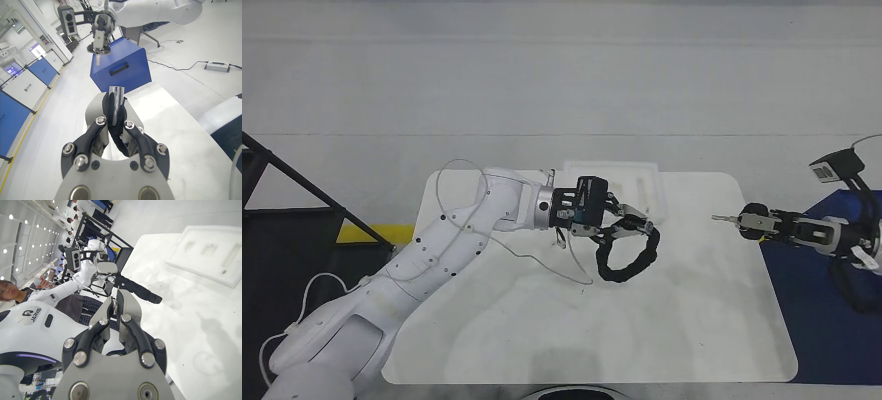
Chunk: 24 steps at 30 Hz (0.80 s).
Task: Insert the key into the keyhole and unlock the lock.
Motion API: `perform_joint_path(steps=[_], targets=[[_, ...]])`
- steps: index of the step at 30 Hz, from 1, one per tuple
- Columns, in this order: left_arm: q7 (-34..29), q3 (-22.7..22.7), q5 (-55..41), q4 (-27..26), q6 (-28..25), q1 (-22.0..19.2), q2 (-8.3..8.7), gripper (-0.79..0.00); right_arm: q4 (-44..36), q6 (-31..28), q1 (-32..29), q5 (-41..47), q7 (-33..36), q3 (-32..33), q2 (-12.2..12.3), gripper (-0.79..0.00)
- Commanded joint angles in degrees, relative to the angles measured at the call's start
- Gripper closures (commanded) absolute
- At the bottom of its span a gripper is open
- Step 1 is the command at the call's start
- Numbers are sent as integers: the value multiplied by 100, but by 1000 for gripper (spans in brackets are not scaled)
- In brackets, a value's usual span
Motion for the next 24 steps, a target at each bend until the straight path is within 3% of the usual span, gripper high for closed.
perform_joint_path(steps=[1,19,24], targets=[[-5,-26,-25,-19,53,17,-4,0,-133,51,-205,13,-85,72,0,0],[-5,-26,-25,-19,53,17,-4,0,-214,114,-358,122,-164,107,-5,0],[-440,-95,-98,-44,550,244,-18,0,-253,292,-407,-196,-496,-47,-8,0]])
